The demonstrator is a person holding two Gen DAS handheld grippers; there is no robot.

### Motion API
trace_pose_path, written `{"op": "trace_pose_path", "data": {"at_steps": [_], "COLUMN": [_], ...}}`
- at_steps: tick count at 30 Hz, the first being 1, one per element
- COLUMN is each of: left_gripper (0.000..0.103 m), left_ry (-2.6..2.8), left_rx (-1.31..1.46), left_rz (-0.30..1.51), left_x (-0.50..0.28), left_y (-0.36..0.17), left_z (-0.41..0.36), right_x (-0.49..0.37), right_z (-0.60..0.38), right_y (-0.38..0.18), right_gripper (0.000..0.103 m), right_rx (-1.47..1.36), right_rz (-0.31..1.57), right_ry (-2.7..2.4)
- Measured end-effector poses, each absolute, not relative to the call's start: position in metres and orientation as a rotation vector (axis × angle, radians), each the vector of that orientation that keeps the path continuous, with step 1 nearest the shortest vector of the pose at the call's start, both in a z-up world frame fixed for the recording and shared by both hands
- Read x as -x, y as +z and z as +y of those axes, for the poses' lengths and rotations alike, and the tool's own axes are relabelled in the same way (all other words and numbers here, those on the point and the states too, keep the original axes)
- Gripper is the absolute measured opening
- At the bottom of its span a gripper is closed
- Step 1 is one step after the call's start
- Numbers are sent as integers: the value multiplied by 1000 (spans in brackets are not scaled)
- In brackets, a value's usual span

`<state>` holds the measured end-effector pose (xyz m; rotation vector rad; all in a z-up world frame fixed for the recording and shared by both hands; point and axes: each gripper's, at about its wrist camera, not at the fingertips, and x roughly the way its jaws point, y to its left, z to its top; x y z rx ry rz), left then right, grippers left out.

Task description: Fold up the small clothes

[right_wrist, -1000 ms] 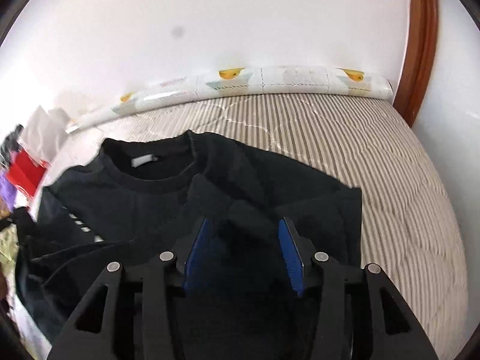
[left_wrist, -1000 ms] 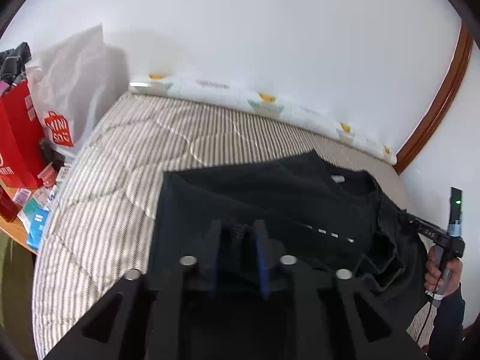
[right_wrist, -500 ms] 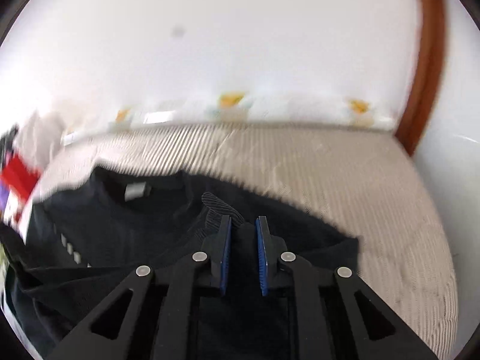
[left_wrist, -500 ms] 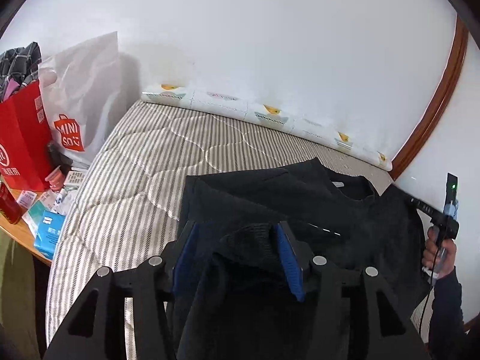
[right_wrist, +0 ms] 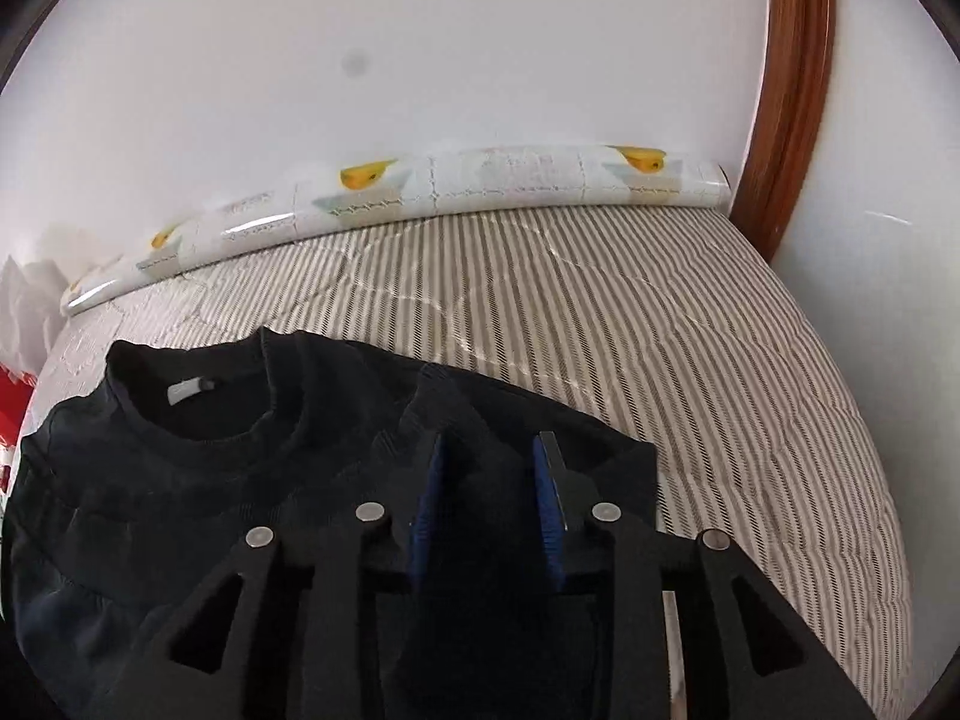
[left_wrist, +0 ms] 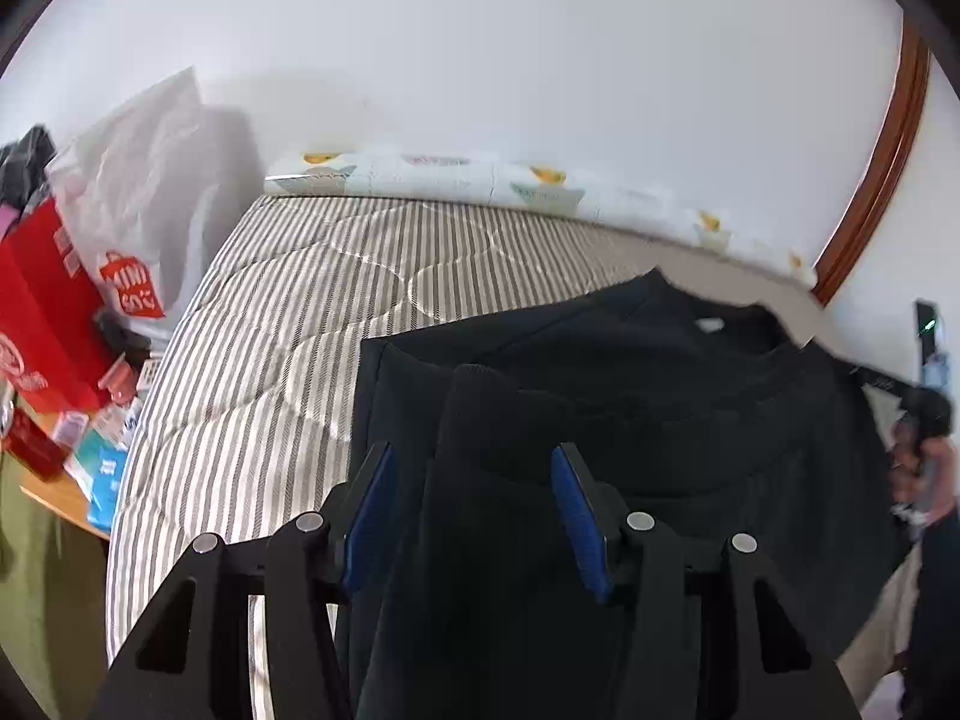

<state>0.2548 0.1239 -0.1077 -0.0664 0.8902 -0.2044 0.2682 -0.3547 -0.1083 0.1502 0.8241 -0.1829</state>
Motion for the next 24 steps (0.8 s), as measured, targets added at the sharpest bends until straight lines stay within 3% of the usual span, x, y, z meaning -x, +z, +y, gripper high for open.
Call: {"op": "trace_pose_path", "data": {"at_steps": [7, 11, 13, 15, 17, 20, 24], "left_gripper": [50, 10, 10, 9, 9, 9, 10], "left_ry": [-186, -173, -150, -143, -119, -103, -105], "left_rx": [44, 111, 100, 65, 34, 25, 57], "left_rz": [957, 986, 920, 831, 780, 789, 849], "left_x": [-286, -293, -288, -281, -280, -289, -305], "left_y": [-133, -144, -136, -123, -115, -116, -130], "left_z": [117, 122, 121, 118, 115, 113, 116], "right_x": [-260, -264, -269, -274, -272, -261, -267], "right_z": [-358, -361, -362, -360, -357, -361, -375], "right_y": [-106, -114, -119, -121, -116, -102, -115], "right_gripper": [34, 34, 34, 22, 16, 14, 14], "right_rx": [-105, -114, -128, -134, -123, -150, -190], "right_rz": [853, 870, 886, 881, 840, 740, 775], "right_ry": [-120, -95, -86, -54, -44, -20, -53]}}
